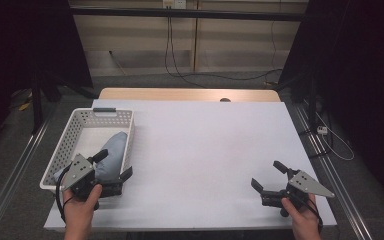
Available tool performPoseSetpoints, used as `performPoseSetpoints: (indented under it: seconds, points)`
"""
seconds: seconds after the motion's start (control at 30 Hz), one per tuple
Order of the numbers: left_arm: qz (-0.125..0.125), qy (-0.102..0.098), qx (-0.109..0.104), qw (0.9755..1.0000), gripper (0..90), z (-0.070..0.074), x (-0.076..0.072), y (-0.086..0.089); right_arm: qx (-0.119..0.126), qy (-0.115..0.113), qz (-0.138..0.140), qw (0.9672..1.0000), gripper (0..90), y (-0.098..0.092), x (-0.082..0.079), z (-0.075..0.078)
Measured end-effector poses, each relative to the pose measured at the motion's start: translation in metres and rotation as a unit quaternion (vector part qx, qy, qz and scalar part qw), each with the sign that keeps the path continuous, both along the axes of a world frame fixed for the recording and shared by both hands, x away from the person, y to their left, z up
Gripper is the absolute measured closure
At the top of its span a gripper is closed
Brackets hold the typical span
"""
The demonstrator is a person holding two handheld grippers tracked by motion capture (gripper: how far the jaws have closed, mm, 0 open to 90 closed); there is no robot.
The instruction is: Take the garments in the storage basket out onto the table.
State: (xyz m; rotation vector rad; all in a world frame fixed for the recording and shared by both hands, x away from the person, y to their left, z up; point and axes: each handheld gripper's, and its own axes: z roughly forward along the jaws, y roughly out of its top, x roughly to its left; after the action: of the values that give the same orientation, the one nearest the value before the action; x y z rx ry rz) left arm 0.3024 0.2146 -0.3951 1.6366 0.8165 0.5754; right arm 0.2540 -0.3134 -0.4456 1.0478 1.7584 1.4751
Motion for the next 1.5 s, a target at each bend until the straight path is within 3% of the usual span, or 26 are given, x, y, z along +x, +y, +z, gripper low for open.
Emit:
performPoseSetpoints:
  seconds: [0.23, 0.7, 1.5]
  points:
    - [-0.001, 0.004, -0.001, 1.0, 2.0, 0.005, 0.003, 0.0, -0.002, 0.001, 0.002, 1.0, 0.1, 0.001, 0.0, 0.0]
    - [-0.01, 0.026, 0.018, 0.9995, 2.0, 0.013, 0.009, 0.003, -0.004, 0.003, 0.003, 1.0, 0.1, 0.0, 0.0, -0.001]
    - [-0.025, 0.034, 0.029, 0.9987, 2.1, 0.027, 0.02, 0.003, -0.004, 0.003, 0.006, 1.0, 0.1, 0.001, -0.001, -0.001]
